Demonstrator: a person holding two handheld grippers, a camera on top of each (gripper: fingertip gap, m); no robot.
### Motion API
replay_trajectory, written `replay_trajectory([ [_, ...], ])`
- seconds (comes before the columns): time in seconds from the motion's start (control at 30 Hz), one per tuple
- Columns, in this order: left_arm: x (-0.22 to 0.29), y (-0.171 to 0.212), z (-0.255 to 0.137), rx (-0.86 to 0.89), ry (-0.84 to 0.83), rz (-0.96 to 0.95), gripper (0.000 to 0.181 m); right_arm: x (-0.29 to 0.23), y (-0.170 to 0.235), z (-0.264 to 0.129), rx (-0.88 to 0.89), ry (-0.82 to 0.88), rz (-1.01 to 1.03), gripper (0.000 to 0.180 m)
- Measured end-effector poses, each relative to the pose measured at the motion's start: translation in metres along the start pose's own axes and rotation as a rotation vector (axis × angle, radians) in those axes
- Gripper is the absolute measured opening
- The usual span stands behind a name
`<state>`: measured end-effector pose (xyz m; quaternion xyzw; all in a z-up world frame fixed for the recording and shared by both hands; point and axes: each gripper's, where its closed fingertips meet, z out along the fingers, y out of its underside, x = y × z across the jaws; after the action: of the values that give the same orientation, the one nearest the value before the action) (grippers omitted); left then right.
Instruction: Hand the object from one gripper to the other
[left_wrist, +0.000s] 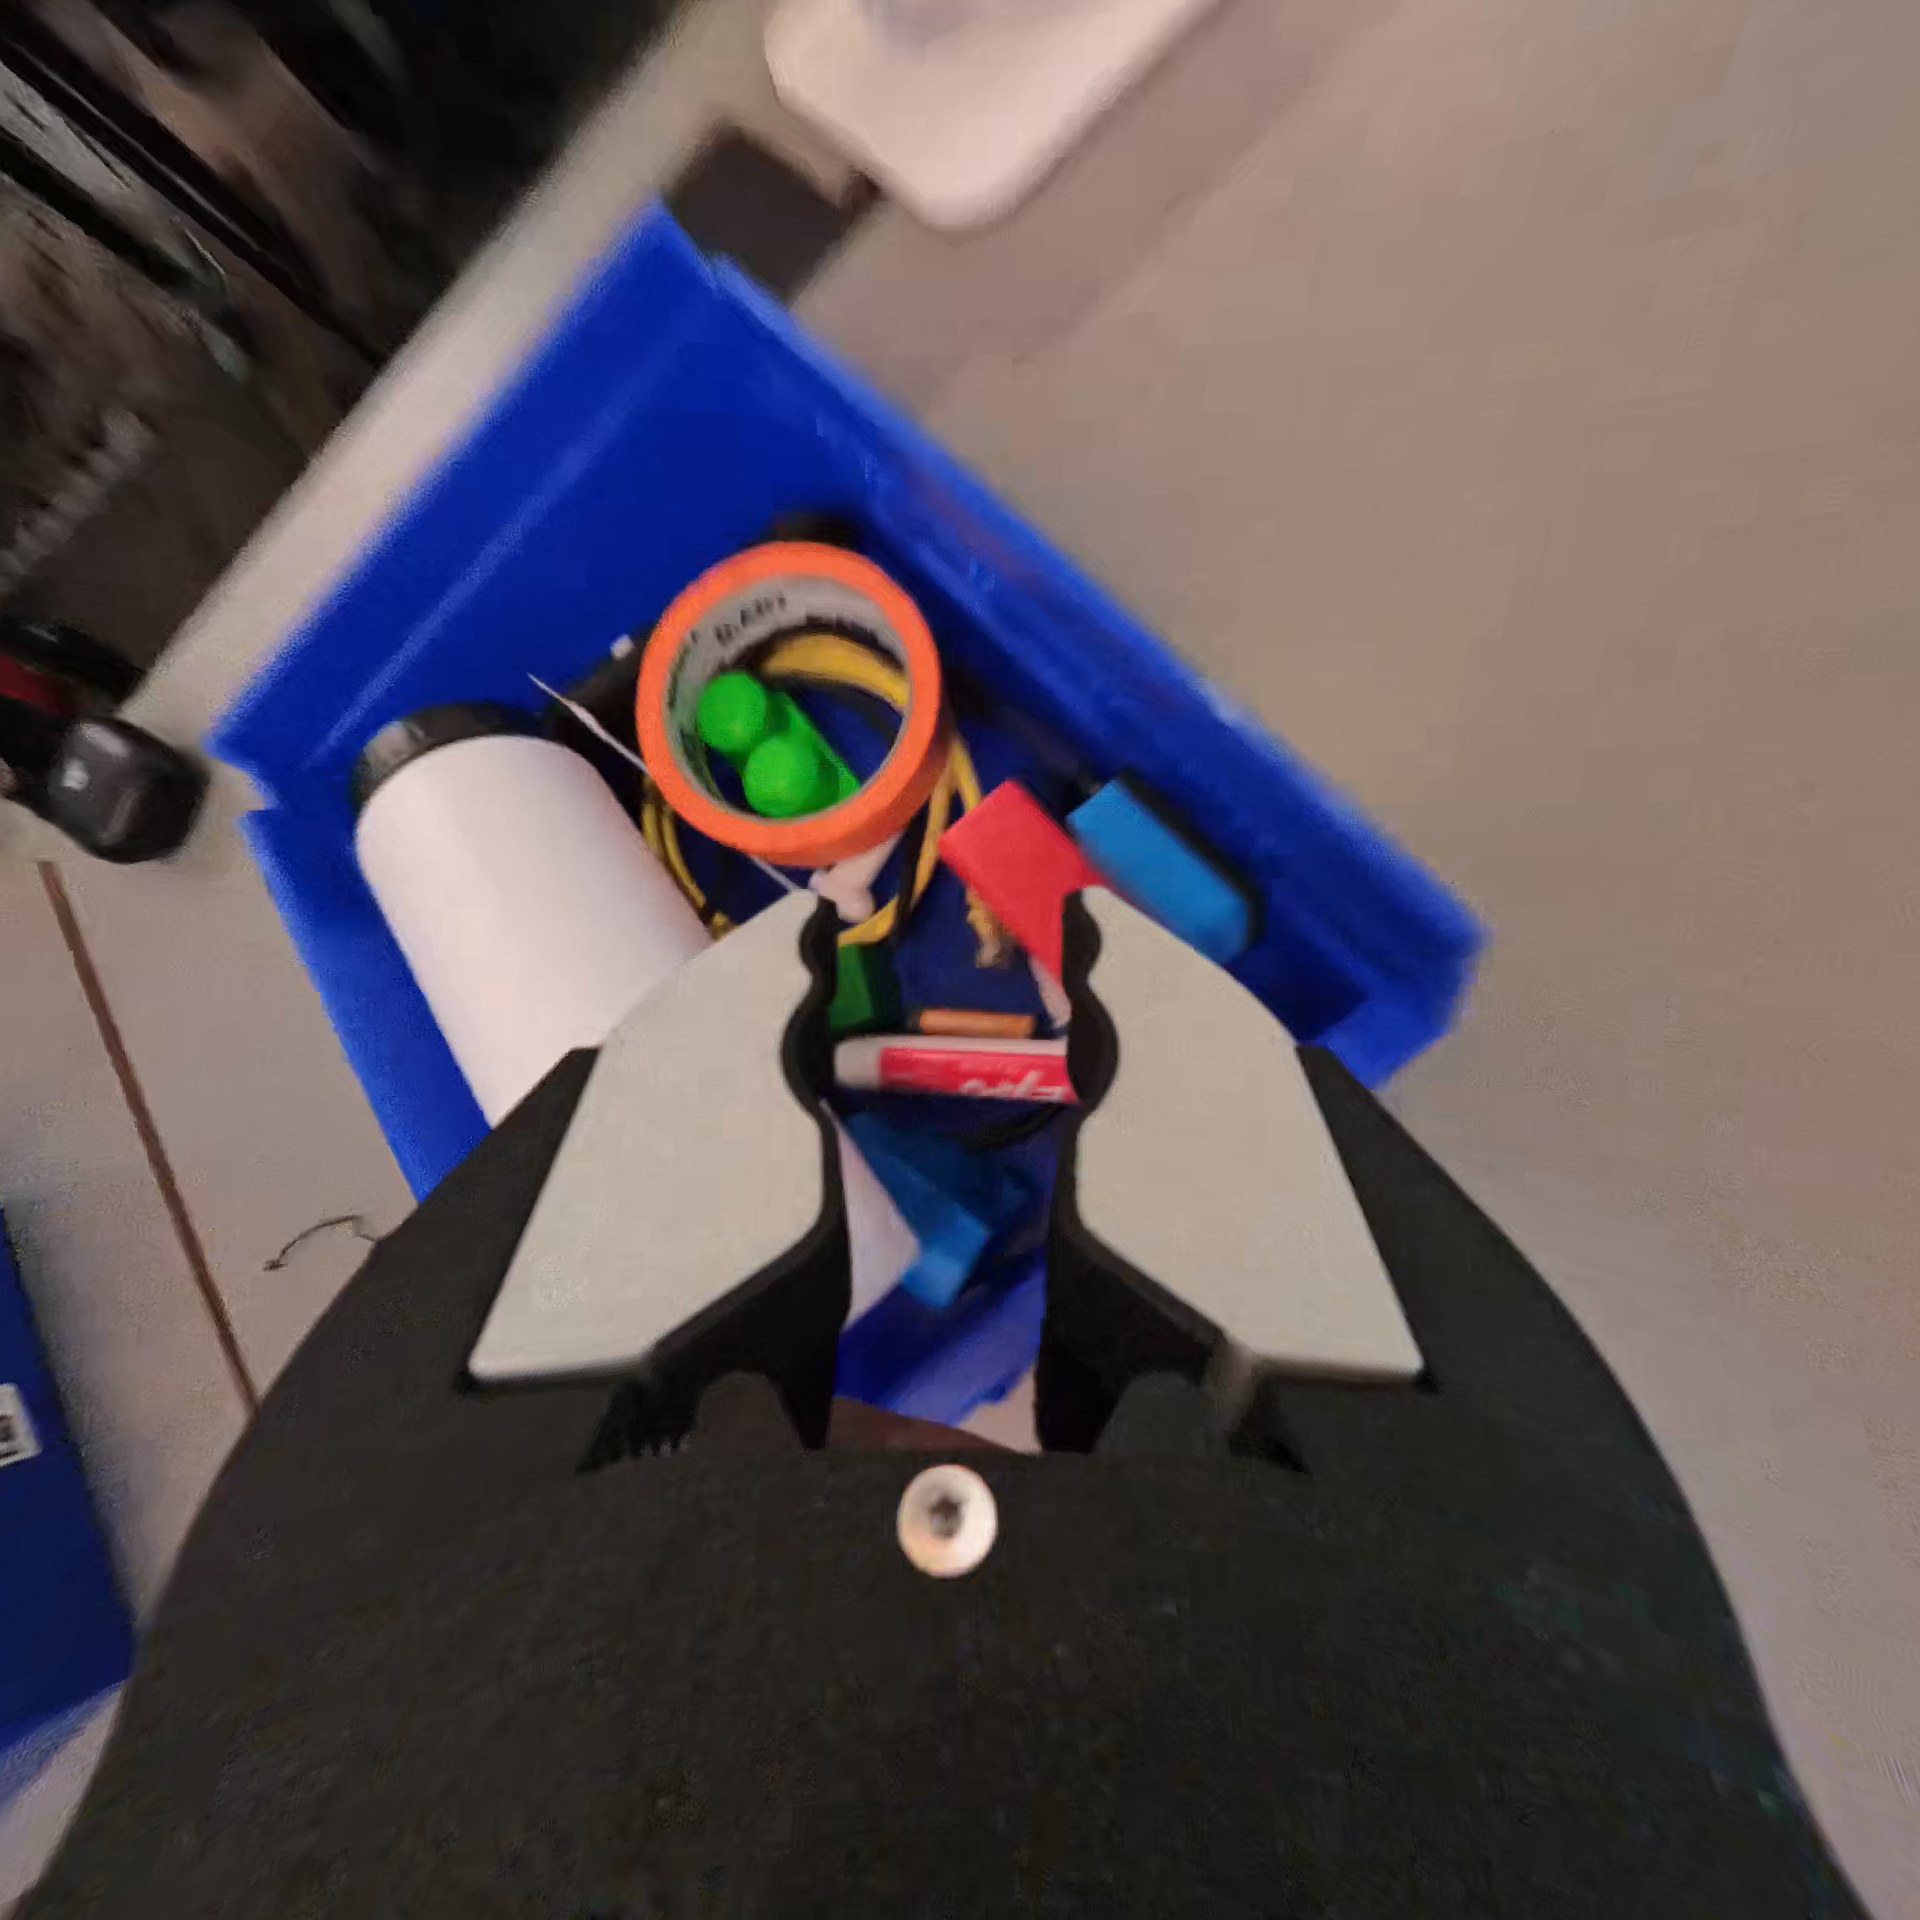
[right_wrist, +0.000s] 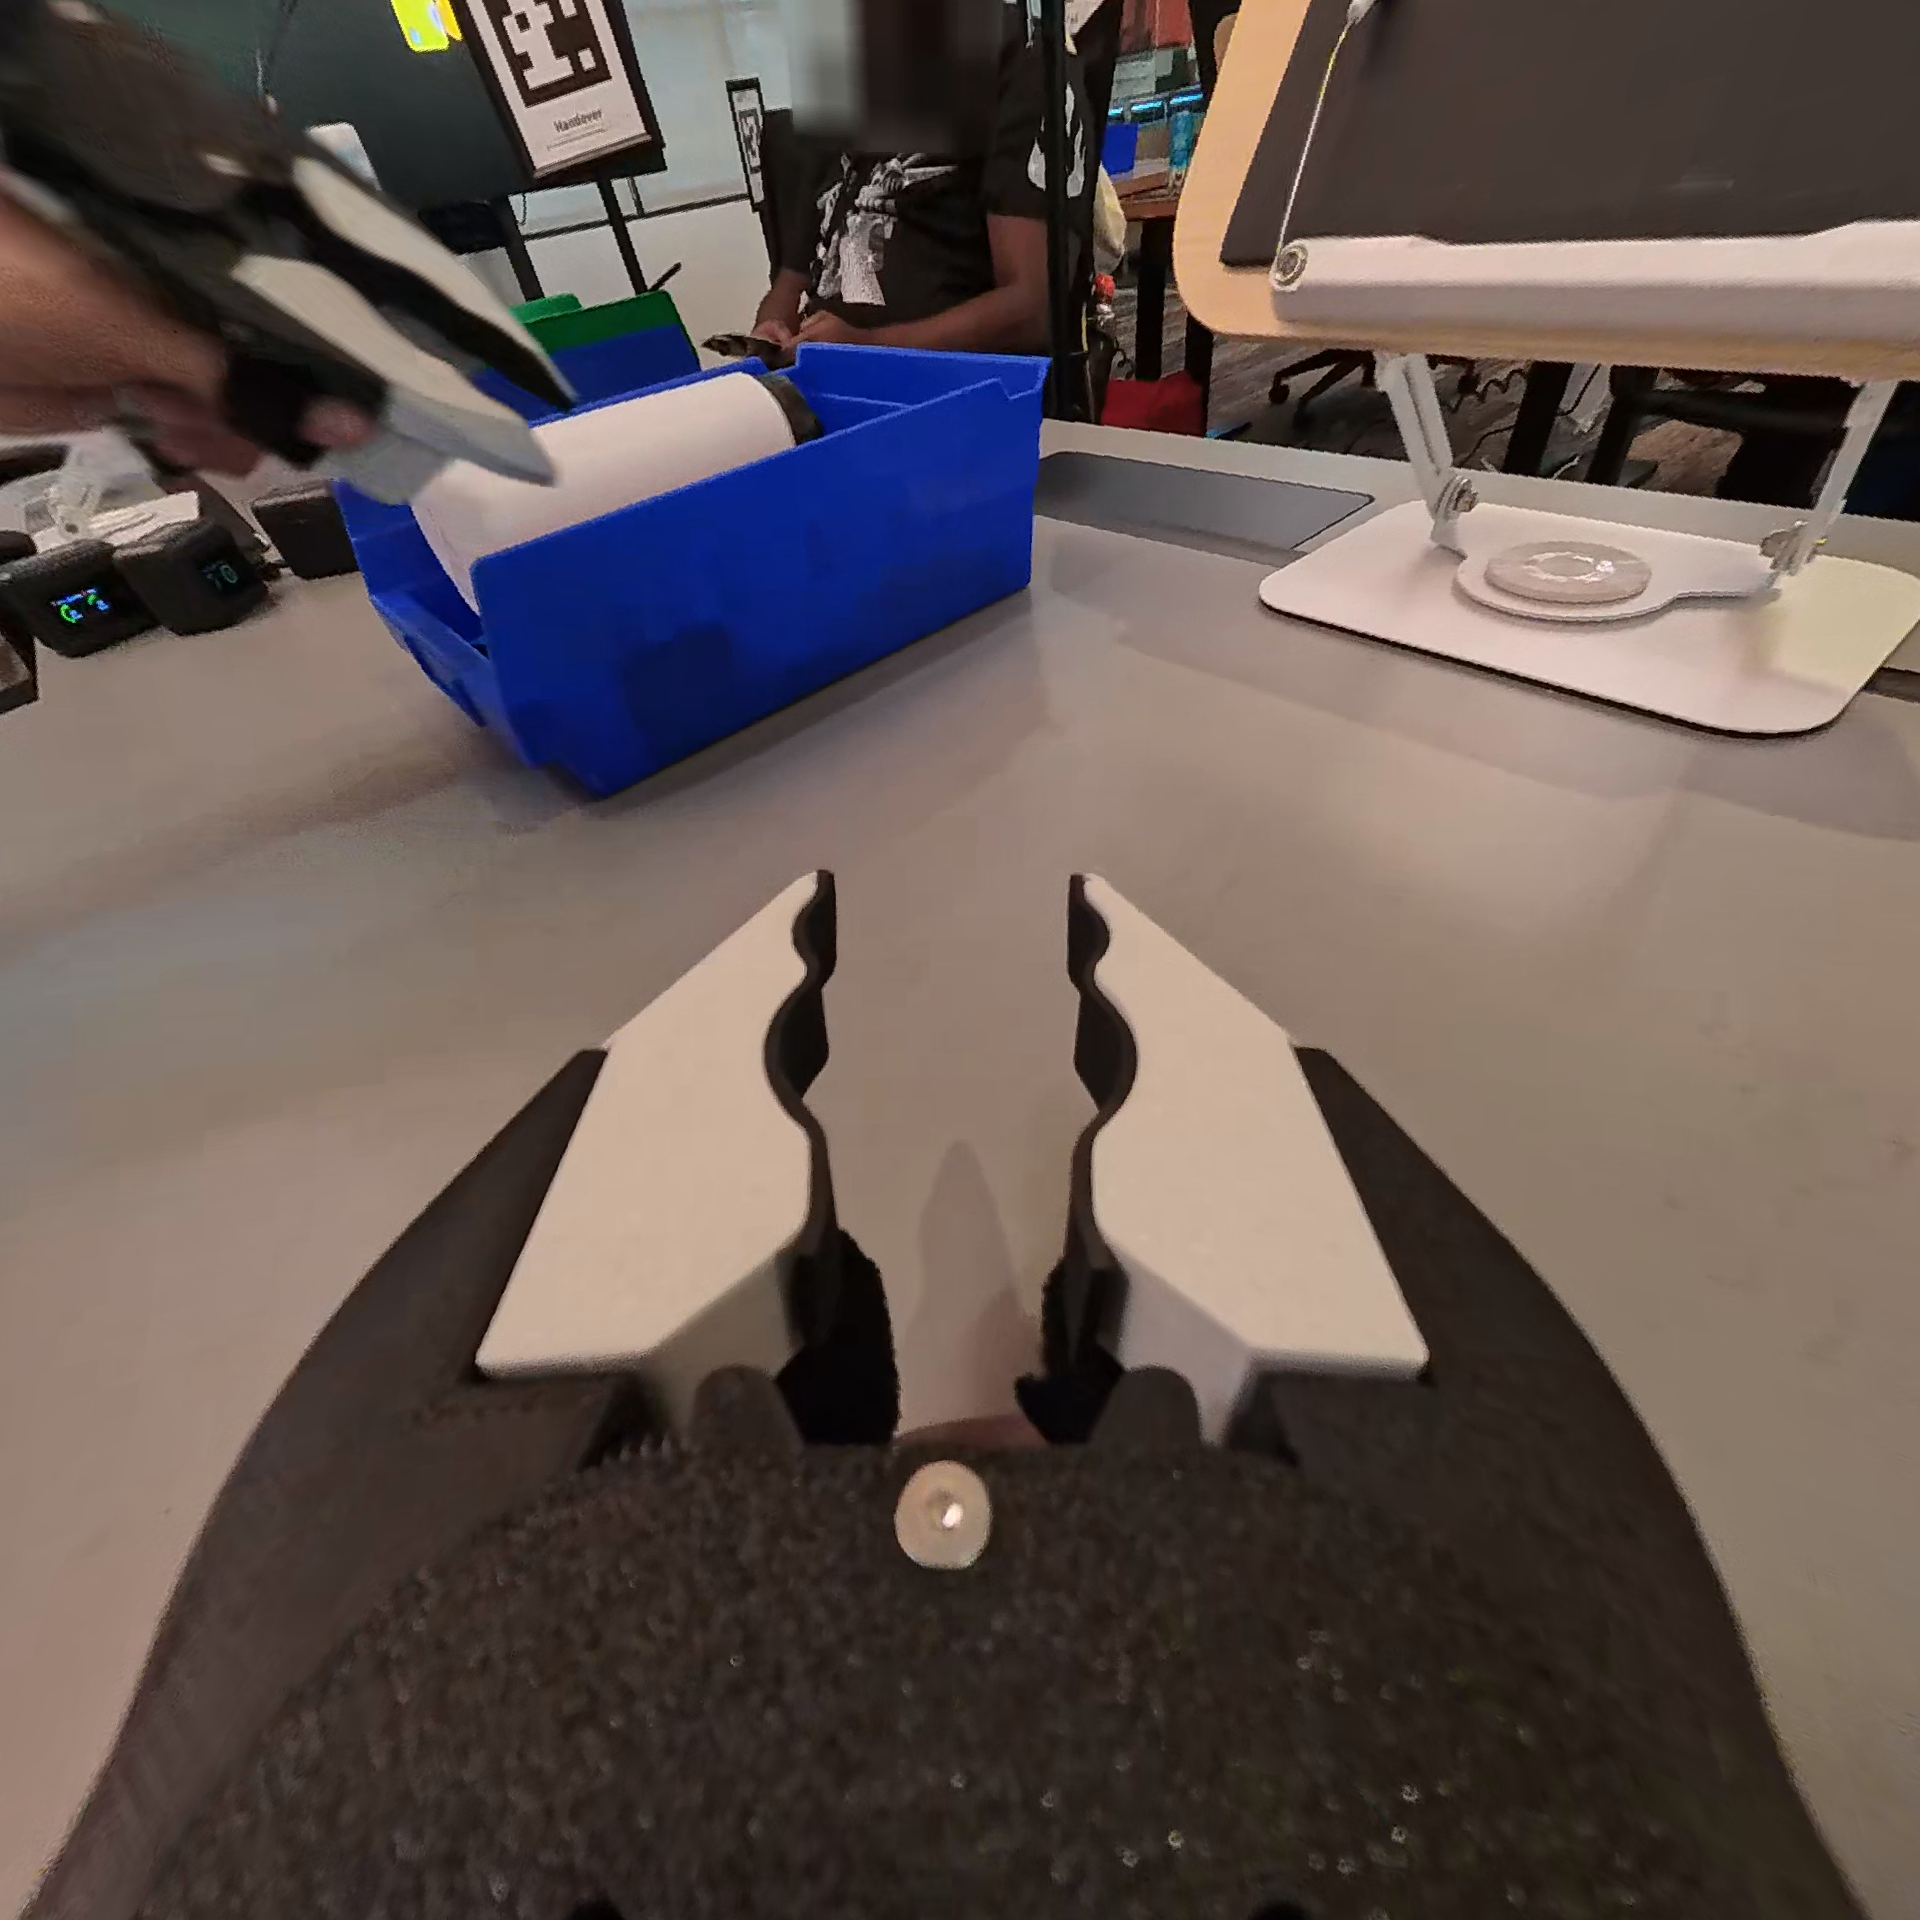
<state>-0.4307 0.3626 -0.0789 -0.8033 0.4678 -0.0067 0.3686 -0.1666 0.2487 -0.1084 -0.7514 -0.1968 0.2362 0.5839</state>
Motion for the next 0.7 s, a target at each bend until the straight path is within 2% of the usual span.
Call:
replay_trajectory([
  [0.1,-0.015,0.009,0.049,-0.168,0.038,0.104,0.043,0.002,0.003,0.0,-0.01,0.006,0.0,0.044],
  [0.27,-0.009,0.002,0.097,-0.258,0.127,0.139,0.043,0.011,0.001,-0.004,0.001,0.021,0.033,0.044],
  [0.33,-0.004,-0.005,0.108,-0.257,0.148,0.138,0.041,0.015,0.001,-0.003,-0.001,0.022,0.055,0.044],
  [0.47,-0.013,0.009,0.127,-0.381,0.084,0.166,0.031,0.017,0.003,-0.003,-0.008,0.006,0.096,0.044],
  [0.53,-0.004,0.011,0.129,-0.393,0.123,0.177,0.025,0.016,0.004,-0.002,-0.013,0.001,0.098,0.044],
  [0.7,-0.012,0.016,0.122,-0.398,0.03,0.232,0.013,0.011,0.004,-0.002,-0.017,-0.012,0.088,0.044],
])
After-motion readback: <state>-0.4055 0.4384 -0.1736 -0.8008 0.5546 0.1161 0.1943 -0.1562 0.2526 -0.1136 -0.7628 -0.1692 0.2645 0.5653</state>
